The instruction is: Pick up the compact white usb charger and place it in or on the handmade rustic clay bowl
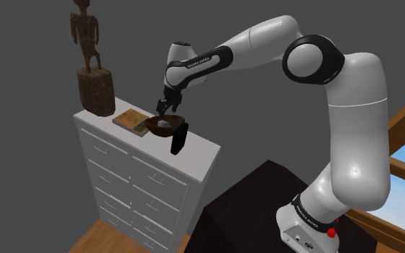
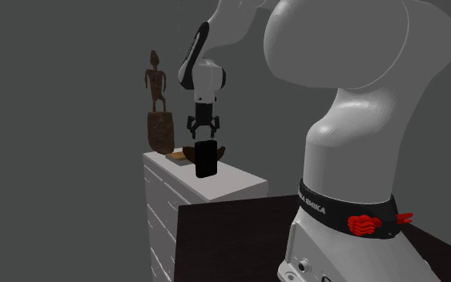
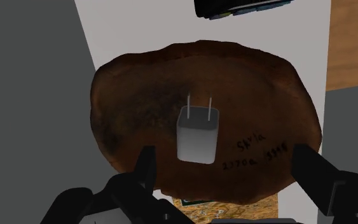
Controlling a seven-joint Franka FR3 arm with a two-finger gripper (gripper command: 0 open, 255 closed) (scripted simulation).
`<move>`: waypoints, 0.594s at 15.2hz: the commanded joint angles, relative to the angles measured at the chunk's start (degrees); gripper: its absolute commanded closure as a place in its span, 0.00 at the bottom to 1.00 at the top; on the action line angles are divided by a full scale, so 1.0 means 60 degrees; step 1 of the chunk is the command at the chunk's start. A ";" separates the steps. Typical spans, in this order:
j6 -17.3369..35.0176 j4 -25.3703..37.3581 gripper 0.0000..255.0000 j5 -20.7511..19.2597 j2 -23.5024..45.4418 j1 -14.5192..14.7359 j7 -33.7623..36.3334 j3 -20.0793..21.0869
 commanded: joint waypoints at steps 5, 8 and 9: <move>-0.0535 0.0038 0.00 0.0042 -0.0498 -0.0021 -0.0003 0.0033; -0.0535 0.0038 0.00 0.0042 -0.0498 -0.0021 -0.0003 0.0033; -0.0535 0.0038 0.00 0.0042 -0.0498 -0.0021 -0.0003 0.0033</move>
